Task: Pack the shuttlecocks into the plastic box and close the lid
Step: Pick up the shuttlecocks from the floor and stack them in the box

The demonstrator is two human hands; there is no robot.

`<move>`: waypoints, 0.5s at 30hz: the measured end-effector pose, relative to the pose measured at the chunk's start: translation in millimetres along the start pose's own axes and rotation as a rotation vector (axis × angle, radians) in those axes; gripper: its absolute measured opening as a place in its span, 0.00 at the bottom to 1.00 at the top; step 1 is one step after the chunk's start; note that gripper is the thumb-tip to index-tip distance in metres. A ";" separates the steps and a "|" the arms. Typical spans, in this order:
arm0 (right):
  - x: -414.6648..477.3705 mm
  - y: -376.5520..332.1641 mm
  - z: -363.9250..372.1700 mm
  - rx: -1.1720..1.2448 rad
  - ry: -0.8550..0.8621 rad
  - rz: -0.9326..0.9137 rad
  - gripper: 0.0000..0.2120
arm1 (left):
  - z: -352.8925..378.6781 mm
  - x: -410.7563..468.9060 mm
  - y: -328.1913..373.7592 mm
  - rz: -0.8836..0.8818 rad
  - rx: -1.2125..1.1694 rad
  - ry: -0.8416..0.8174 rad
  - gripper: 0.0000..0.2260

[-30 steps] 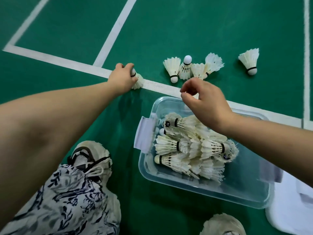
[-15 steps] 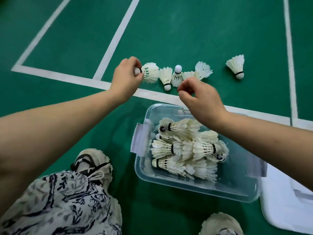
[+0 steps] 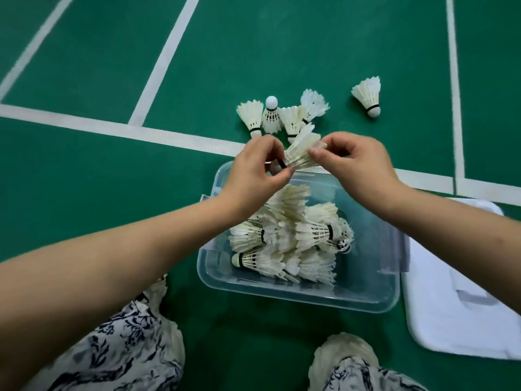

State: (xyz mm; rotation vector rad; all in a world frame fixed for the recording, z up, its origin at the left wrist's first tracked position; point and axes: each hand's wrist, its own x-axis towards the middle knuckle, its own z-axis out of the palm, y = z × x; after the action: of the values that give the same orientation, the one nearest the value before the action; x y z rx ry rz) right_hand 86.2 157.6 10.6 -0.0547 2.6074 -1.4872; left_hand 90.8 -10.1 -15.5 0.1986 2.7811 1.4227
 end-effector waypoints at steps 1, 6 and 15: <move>-4.6 3.1 -2.8 0.010 0.017 0.004 0.10 | 1.7 -1.4 0.2 0.005 0.001 -0.004 0.11; -20.3 10.9 -20.7 -0.162 0.217 -0.056 0.11 | -0.3 4.0 -1.5 -0.014 -0.033 0.017 0.11; -43.3 30.2 -16.1 -0.502 0.037 -0.117 0.12 | 5.8 9.0 -2.2 -0.022 0.046 0.071 0.07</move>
State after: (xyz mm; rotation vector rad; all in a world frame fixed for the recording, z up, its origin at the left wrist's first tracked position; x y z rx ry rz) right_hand 128.0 191.1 -2.9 -0.2360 2.9831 -0.8287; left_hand 82.1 -5.6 -20.3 0.1190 2.8651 1.3891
